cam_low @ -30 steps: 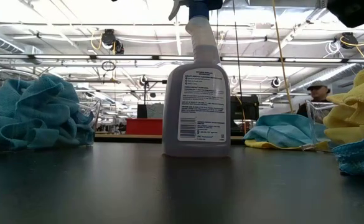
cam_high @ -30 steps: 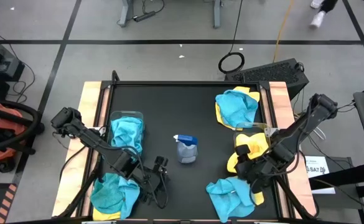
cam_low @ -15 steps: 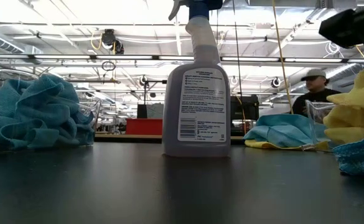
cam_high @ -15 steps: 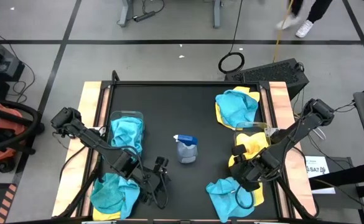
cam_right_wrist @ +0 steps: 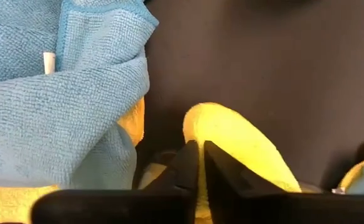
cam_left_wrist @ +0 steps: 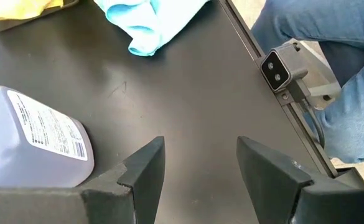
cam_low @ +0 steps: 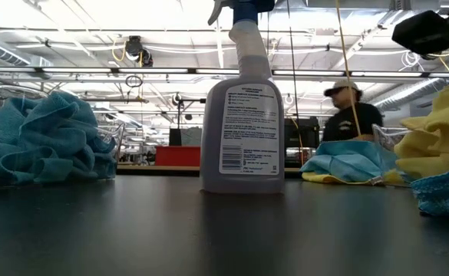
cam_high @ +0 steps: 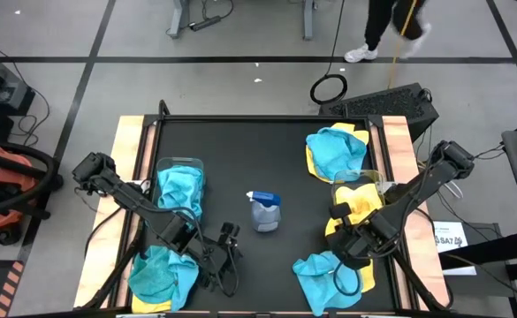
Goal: Sort microfiber towel by color & place in baskets
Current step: Put the yellow microfiber cloth into the right transparent bin
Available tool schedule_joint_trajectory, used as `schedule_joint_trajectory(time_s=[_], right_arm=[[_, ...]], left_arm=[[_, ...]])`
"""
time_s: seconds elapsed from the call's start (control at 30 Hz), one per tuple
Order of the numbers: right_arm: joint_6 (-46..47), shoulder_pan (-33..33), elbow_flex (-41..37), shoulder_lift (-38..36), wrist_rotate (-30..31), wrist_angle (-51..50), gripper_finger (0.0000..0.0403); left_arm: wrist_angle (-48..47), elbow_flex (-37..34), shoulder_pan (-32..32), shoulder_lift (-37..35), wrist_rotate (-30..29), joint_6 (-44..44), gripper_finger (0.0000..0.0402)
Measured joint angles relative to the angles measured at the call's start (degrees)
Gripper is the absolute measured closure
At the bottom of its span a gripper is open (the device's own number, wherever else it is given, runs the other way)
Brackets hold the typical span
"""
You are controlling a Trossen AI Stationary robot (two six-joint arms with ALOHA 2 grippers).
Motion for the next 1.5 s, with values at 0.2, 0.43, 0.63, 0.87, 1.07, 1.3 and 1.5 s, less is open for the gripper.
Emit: schedule_joint_trajectory(time_s=[0.2,0.43,0.63,0.87,1.07,1.3,1.5], right_arm=[[-0.1,0.0,3.6,0.0,4.6,-3.0,0.0395],[3.7,0.1,9.3,0.0,8.5,-13.6,0.04],[13.4,0.1,10.4,-0.1,7.4,-26.3,0.0401],[17.4,0.1,6.6,-0.1,1.5,-27.2,0.0402],[20.4,0.1,0.4,-0.1,-1.7,-24.1,0.0403],[20.8,0.1,-8.1,-0.1,-4.7,-15.7,0.0403],[20.5,0.0,-11.5,-0.2,-6.3,-11.2,0.0402]], left_arm=[[0.5,0.0,0.0,0.0,0.0,0.7,0.0197],[0.9,0.0,0.0,0.0,0.0,0.9,0.0197],[0.9,0.0,0.0,0.0,0.0,0.9,0.0197],[1.6,0.0,0.0,0.0,-0.1,2.4,0.0197],[1.5,0.0,0.0,0.0,-0.2,2.4,0.0197],[1.6,0.0,0.0,0.0,-0.2,2.4,0.0197],[2.0,0.0,0.0,0.4,-0.3,2.3,0.0197]])
